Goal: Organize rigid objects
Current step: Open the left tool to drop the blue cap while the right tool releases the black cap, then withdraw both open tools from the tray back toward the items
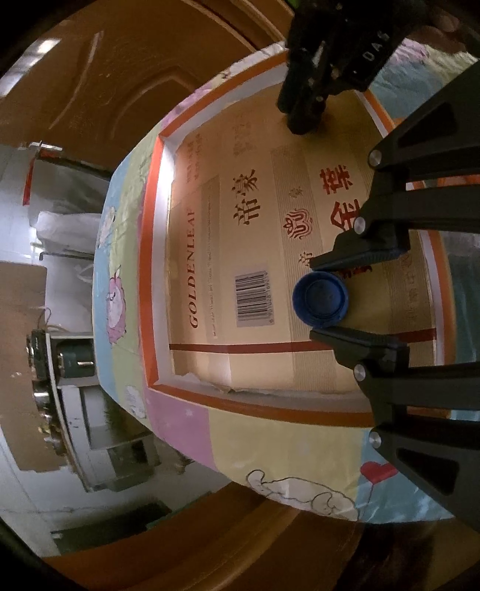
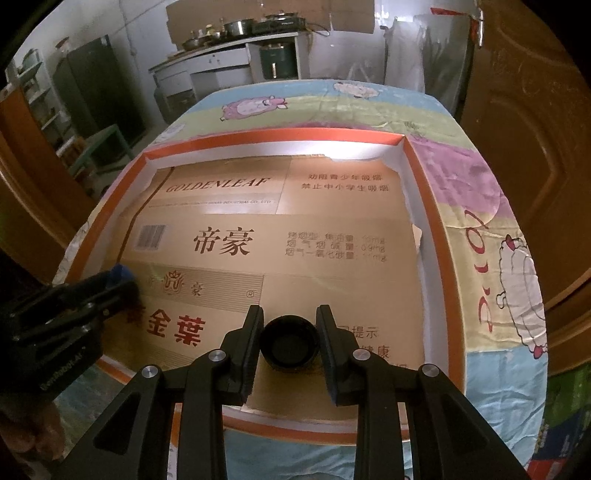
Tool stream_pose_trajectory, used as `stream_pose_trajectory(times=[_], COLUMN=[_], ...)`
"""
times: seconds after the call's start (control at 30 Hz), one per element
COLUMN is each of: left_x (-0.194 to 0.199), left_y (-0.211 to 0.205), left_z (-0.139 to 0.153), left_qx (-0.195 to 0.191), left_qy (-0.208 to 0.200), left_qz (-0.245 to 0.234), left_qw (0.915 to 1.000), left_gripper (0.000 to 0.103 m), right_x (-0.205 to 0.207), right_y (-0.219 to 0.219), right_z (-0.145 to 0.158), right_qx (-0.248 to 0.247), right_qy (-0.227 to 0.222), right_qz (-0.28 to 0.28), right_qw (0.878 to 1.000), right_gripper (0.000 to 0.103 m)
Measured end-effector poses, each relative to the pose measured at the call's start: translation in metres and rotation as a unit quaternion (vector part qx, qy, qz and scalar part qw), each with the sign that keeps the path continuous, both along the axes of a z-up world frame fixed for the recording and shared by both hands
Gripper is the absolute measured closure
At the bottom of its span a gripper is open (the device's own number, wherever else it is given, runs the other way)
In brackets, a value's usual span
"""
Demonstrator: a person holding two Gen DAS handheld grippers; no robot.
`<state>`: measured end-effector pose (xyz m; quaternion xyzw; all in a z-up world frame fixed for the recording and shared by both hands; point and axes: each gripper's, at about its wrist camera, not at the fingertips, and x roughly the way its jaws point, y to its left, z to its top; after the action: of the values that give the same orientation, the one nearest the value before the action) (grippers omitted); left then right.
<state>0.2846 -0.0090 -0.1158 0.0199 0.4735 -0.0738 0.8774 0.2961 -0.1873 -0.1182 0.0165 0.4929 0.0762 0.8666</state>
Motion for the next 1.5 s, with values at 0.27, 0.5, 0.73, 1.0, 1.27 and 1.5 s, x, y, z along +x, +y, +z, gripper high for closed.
stream_pose_trajectory(times=[0.27,0.5,0.73,1.0,1.27,1.5], left_x=[-0.003,-0.008,-0.029,-0.077,-0.13,-0.166], left_y=[-0.004,0.001,0.006,0.018,0.025,0.025], left_z=[0.0,0.007,0.032,0.059,0.069,0.076], left_qx=[0.004,-0.019,-0.039,-0.018,-0.04,-0.048], left_qy=[-0.007,-0.008,-0.05,-0.113,-0.143,-0.172], left_qz=[-0.017,-0.011,-0.035,0.005,0.003,0.007], left_qw=[0.9998,0.9997,0.9974,0.9934,0.9889,0.9839], left_gripper=[0.063,0.048,0.036,0.036,0.036,0.038], right_x=[-0.003,-0.01,-0.026,-0.082,-0.16,-0.198], right_y=[-0.001,0.0,0.001,0.002,0.01,0.014], right_z=[0.001,0.008,0.025,0.061,0.076,0.074], right_qx=[0.003,0.008,0.008,0.033,0.033,0.026], right_qy=[-0.012,-0.03,-0.059,-0.116,-0.155,-0.164], right_qz=[-0.004,-0.003,0.001,-0.001,-0.004,-0.013], right_qw=[1.0,1.0,0.998,0.993,0.987,0.986], right_gripper=[0.072,0.07,0.068,0.068,0.064,0.064])
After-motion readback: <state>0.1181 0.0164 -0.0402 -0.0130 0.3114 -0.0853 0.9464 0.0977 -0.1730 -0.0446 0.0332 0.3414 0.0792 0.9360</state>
